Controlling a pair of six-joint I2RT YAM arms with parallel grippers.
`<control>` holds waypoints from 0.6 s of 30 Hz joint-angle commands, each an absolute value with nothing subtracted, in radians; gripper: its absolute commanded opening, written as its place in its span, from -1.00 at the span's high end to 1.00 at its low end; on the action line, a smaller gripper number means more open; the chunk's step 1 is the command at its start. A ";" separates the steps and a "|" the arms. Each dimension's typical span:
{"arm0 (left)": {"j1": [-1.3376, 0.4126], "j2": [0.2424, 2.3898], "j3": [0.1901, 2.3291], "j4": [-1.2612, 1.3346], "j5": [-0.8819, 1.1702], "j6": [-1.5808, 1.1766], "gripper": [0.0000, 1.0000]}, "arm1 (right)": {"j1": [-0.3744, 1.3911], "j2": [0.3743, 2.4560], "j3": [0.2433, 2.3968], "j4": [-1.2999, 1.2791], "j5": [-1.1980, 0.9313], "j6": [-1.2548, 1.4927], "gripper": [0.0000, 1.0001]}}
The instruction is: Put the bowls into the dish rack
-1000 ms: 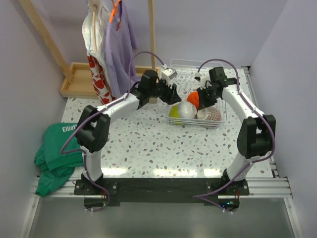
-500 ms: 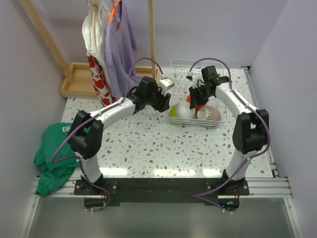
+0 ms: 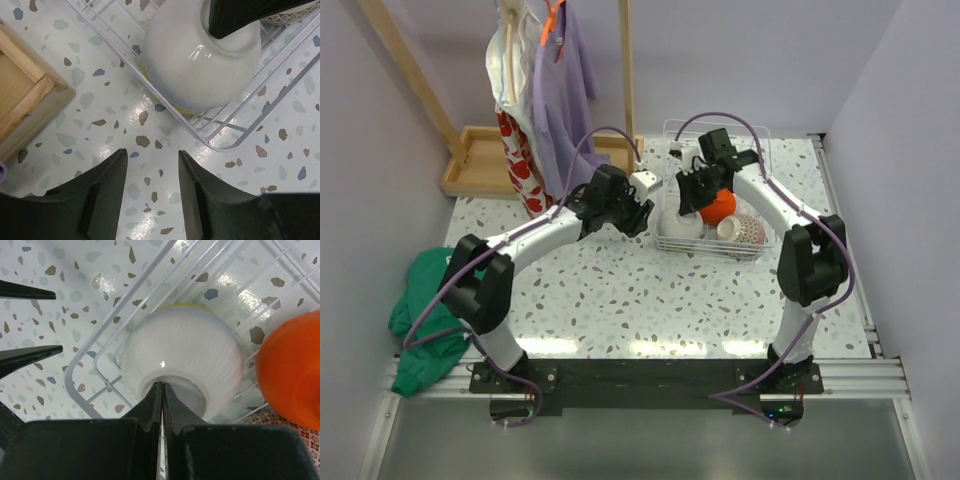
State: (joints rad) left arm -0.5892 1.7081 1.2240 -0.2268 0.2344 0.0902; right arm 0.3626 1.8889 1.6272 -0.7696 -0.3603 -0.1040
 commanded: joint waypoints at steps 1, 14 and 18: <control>-0.584 1.643 1.213 -0.221 0.210 0.127 -0.01 | 0.380 1.891 1.666 -0.756 -0.347 -0.091 1.00; -0.586 1.319 1.054 -0.322 0.287 0.425 -0.25 | 0.362 1.507 1.453 -0.723 -0.131 -0.135 0.12; -0.584 1.224 0.985 -0.394 0.336 0.488 -1.00 | 0.338 1.389 1.336 -0.713 -0.066 -0.066 -0.27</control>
